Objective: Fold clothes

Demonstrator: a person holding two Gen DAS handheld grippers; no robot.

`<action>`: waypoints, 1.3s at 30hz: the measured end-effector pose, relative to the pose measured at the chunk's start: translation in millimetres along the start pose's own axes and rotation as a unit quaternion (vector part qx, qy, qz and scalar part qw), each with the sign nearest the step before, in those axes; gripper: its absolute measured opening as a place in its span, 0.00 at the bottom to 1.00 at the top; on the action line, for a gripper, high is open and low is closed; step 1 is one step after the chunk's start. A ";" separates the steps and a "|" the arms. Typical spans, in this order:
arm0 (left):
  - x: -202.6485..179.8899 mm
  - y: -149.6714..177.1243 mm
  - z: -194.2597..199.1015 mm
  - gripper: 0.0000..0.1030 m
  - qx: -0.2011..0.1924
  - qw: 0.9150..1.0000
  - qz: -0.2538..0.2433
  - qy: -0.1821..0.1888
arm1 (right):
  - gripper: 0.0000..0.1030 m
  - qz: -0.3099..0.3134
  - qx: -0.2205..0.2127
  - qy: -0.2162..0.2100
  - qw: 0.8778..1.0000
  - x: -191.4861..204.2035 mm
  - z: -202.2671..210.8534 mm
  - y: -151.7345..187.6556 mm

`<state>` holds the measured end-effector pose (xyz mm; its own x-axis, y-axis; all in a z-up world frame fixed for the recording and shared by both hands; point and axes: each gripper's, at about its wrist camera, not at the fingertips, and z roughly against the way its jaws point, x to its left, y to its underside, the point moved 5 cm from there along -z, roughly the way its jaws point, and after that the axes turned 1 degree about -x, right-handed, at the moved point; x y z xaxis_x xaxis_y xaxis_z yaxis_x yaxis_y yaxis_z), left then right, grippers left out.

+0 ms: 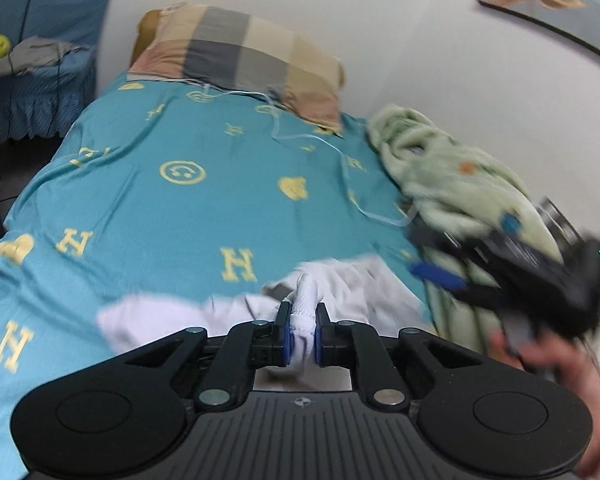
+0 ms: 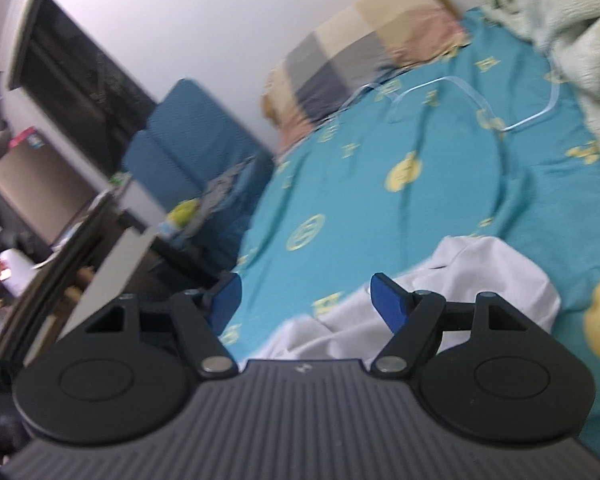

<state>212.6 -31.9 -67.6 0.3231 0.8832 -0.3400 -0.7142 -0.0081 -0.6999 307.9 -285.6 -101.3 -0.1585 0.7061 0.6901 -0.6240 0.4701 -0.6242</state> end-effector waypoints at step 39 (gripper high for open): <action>-50.9 73.6 -0.7 0.17 -0.001 0.996 0.006 0.087 | 0.09 0.036 0.101 0.180 0.978 -29.8 35.9 46.0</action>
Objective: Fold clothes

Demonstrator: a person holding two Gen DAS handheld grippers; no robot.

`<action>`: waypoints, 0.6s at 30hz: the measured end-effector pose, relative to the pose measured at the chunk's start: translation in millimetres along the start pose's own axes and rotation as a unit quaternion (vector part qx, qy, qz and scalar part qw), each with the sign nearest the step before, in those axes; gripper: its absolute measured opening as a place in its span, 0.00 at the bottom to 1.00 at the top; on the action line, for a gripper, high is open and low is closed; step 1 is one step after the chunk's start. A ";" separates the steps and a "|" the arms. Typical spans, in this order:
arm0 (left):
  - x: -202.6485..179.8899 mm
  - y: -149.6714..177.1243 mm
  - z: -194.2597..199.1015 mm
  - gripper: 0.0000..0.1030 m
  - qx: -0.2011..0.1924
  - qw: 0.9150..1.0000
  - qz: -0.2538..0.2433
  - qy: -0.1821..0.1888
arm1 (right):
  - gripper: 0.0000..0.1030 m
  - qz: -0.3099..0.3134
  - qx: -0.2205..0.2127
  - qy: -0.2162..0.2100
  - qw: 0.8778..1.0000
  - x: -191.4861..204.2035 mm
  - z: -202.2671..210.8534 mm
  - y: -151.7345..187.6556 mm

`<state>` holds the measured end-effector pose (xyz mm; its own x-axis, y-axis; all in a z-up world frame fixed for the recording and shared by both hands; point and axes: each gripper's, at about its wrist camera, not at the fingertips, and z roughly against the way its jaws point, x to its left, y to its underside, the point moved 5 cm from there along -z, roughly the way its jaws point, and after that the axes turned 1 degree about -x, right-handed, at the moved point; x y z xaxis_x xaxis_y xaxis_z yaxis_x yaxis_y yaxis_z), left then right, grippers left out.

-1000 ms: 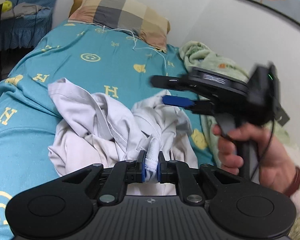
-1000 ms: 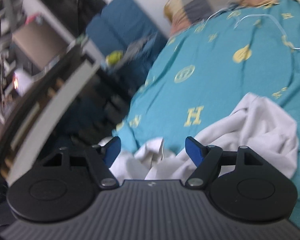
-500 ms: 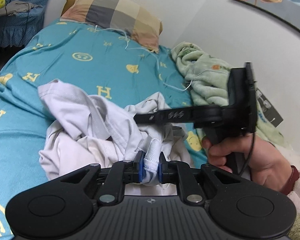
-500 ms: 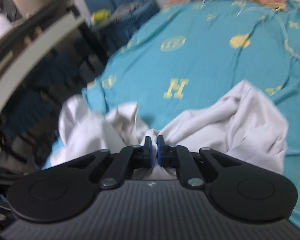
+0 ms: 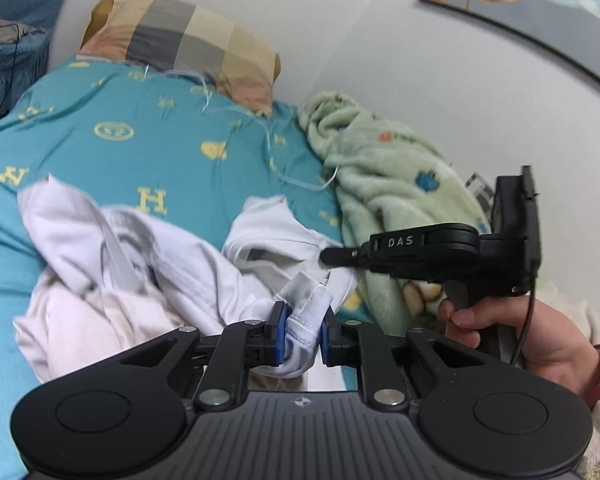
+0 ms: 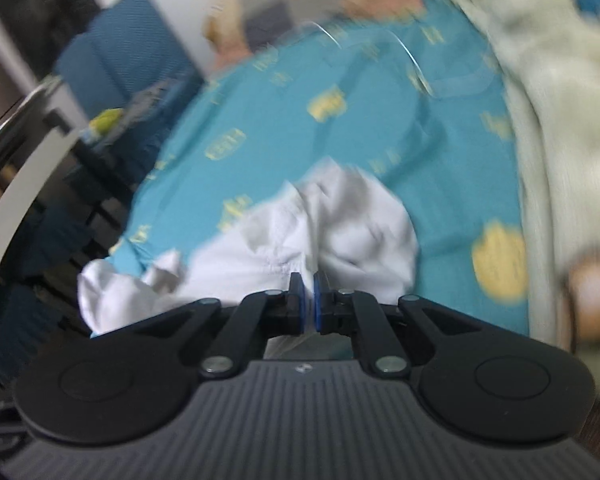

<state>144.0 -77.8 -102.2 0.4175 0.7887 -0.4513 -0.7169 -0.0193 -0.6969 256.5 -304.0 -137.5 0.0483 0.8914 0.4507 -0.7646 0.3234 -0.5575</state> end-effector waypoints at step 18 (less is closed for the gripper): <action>12.6 12.0 4.4 0.17 0.028 0.999 0.017 -0.038 | 0.11 -0.038 -0.091 -0.030 0.995 -11.8 51.5 -23.4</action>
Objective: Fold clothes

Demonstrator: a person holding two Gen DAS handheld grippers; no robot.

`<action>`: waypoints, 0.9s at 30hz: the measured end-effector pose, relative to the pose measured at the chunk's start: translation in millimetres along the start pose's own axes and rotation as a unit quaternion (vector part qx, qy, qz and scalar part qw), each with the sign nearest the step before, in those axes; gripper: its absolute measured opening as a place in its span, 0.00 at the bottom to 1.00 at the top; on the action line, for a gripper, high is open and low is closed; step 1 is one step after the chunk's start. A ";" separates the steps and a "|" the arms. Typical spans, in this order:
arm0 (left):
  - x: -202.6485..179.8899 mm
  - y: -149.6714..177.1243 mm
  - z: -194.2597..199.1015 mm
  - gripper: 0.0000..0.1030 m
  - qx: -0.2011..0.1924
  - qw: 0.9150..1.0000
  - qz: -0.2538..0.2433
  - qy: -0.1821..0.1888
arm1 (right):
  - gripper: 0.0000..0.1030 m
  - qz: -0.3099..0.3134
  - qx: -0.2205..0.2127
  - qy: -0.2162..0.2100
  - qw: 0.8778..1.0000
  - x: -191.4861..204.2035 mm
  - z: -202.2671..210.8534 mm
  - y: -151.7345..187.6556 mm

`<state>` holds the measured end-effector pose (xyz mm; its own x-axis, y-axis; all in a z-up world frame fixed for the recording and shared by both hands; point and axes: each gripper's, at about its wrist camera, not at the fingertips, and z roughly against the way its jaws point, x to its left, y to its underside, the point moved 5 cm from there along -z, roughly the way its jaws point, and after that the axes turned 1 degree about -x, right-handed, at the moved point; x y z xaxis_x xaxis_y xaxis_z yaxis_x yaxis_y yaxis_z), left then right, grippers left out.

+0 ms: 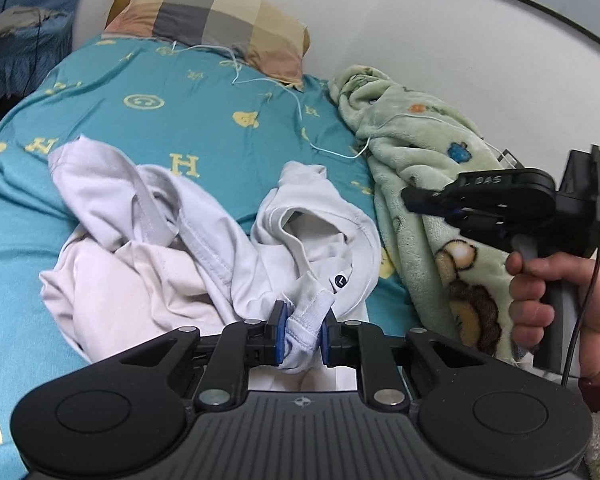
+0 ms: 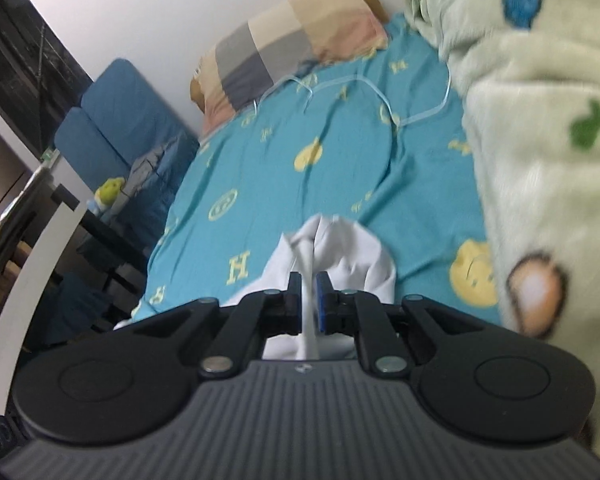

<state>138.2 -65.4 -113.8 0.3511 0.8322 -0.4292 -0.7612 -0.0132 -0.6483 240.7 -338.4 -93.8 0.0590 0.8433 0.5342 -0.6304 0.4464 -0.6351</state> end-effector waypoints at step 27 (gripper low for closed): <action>4.5 -7.1 13.9 0.15 -0.002 1.000 0.008 0.018 | 0.31 0.314 0.081 0.067 0.944 74.1 -83.4 38.8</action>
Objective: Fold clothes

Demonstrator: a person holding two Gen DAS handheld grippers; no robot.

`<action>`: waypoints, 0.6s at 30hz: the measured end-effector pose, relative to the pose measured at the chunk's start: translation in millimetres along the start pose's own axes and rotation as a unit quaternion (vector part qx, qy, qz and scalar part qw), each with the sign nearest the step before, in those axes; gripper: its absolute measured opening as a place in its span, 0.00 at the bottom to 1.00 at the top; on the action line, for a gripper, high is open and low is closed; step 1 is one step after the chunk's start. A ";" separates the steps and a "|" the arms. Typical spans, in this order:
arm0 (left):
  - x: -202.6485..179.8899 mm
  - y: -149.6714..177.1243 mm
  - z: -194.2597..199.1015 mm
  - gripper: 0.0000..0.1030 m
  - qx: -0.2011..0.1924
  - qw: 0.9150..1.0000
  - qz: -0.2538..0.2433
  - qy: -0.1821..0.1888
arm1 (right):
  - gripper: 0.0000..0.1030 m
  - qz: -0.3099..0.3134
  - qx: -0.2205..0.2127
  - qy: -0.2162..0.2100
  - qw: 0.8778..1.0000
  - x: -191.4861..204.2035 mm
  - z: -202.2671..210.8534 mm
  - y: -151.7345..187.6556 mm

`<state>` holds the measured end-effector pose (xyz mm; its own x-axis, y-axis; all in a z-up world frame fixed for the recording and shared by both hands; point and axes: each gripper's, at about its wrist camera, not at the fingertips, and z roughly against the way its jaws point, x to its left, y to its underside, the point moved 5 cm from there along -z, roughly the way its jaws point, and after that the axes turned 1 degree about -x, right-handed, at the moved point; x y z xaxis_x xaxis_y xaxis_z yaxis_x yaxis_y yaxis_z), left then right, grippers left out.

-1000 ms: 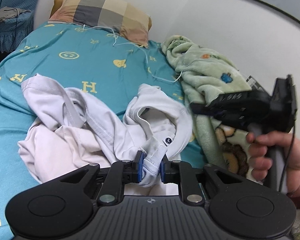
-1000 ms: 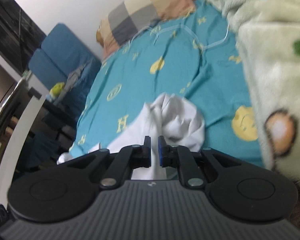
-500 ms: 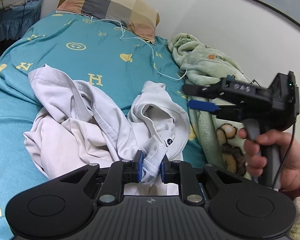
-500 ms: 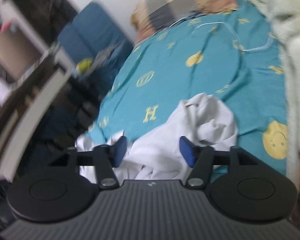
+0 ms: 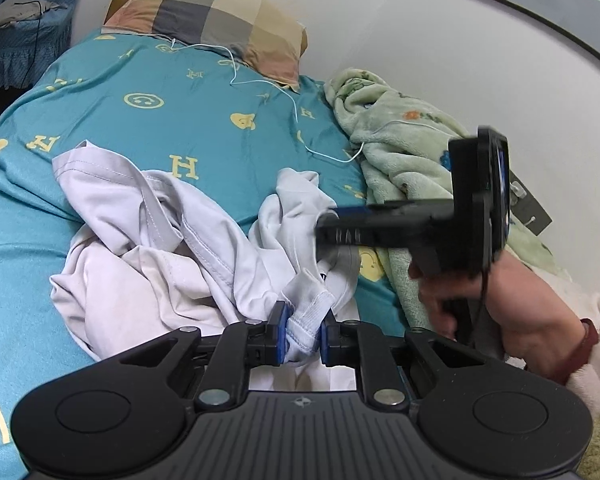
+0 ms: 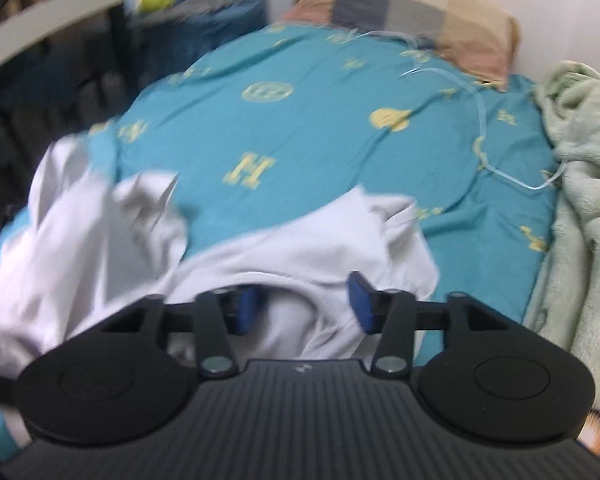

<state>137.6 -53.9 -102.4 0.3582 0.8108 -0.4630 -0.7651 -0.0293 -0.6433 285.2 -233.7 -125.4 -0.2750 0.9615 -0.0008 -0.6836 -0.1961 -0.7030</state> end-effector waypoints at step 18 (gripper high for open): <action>-14.4 -13.8 15.2 0.60 -0.084 0.996 -0.009 0.016 | 0.05 -0.187 -0.211 -0.083 0.956 -48.4 111.9 -28.2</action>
<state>134.8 -56.2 -77.6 0.3903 0.7926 -0.4685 -0.6596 -0.1143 -0.7429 242.2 -296.3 -26.0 -0.1914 0.8987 0.3946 -0.4311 0.2843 -0.8564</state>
